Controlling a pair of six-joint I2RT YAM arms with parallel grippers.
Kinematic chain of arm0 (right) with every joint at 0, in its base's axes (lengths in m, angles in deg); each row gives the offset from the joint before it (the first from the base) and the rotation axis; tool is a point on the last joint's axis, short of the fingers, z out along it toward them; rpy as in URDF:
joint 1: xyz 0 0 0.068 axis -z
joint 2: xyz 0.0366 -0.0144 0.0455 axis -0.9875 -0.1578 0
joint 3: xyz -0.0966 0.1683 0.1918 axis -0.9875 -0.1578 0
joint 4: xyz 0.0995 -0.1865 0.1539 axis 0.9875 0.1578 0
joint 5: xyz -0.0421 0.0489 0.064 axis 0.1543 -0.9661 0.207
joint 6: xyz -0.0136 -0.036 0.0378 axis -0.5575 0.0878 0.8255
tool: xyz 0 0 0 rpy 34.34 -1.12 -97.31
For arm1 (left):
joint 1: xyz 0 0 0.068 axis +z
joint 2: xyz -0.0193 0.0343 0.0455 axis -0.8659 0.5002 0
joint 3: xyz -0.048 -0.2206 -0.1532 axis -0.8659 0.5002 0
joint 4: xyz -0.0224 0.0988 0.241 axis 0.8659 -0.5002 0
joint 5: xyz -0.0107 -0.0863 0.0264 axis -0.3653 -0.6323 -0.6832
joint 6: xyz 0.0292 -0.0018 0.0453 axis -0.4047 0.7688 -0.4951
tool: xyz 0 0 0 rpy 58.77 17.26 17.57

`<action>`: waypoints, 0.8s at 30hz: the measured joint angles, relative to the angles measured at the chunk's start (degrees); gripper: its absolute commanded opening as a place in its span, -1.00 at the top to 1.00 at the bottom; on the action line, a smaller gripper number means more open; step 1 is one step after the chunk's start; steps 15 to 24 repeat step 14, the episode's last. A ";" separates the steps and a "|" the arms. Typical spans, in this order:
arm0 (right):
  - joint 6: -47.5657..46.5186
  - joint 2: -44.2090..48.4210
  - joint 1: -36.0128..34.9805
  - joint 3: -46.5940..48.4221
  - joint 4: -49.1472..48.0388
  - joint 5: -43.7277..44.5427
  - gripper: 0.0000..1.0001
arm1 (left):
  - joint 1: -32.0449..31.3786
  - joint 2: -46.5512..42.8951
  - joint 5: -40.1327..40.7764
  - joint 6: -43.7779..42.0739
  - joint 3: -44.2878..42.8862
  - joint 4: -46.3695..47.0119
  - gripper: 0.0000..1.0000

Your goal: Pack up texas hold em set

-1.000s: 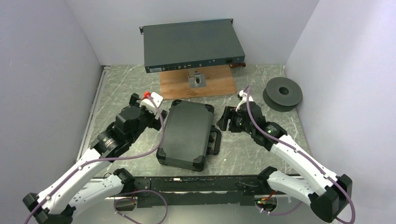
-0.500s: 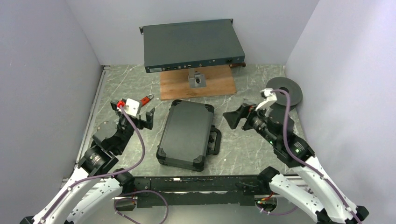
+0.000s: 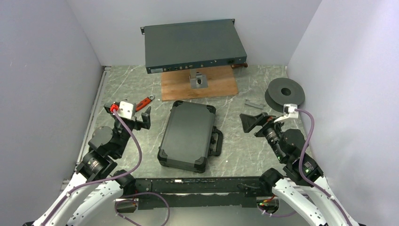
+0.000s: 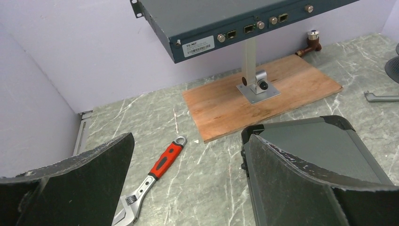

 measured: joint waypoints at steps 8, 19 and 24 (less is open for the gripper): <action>0.00 1.99 0.00 -1.49 -0.22 1.18 -1.00 | 0.02 0.87 0.35 -0.42 0.00 -0.04 -0.97; -0.33 -0.83 0.00 -0.70 0.66 0.33 -1.00 | 0.00 1.38 0.35 -0.92 0.00 -0.04 -0.96; -0.33 -0.83 0.00 -0.70 0.66 0.33 -1.00 | 0.00 1.38 0.35 -0.92 0.00 -0.04 -0.96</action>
